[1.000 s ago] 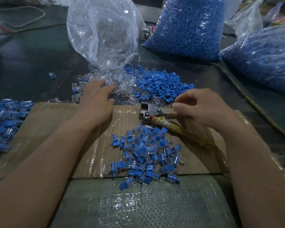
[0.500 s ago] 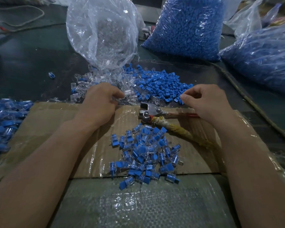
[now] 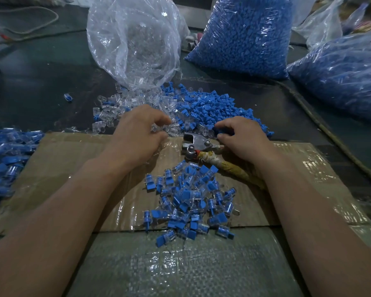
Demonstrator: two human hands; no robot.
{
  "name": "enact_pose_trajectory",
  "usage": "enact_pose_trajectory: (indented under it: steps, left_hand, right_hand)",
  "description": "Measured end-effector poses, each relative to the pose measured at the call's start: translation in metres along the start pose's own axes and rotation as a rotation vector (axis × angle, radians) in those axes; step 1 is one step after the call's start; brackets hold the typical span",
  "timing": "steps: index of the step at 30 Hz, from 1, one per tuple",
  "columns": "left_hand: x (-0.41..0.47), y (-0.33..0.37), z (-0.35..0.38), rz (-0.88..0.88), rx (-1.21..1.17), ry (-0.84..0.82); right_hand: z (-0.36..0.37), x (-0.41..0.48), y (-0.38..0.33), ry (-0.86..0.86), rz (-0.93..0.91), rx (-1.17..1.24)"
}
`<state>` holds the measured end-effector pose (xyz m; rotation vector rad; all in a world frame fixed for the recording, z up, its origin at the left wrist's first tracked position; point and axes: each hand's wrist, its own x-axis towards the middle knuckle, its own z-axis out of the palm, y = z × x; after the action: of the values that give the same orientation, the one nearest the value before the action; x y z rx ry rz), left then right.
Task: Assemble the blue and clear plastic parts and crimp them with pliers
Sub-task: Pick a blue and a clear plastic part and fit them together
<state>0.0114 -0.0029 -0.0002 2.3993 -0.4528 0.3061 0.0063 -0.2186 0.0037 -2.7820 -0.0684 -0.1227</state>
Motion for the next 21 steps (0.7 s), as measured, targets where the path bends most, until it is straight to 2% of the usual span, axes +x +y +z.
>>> enact_pose_trajectory:
  steps: [12,16,21]
  left_hand:
    - [-0.004,0.008,0.0,-0.094,-0.386,0.033]
    - [-0.004,0.009,-0.001,-0.114,-0.466,-0.013]
    - [-0.004,0.01,-0.001,-0.136,-0.486,-0.035]
  right_hand:
    - [0.001,-0.001,-0.003,0.051,0.029,0.074]
    - [-0.005,-0.002,0.001,0.16,-0.008,0.1]
    - [-0.013,-0.013,-0.01,0.28,-0.054,0.289]
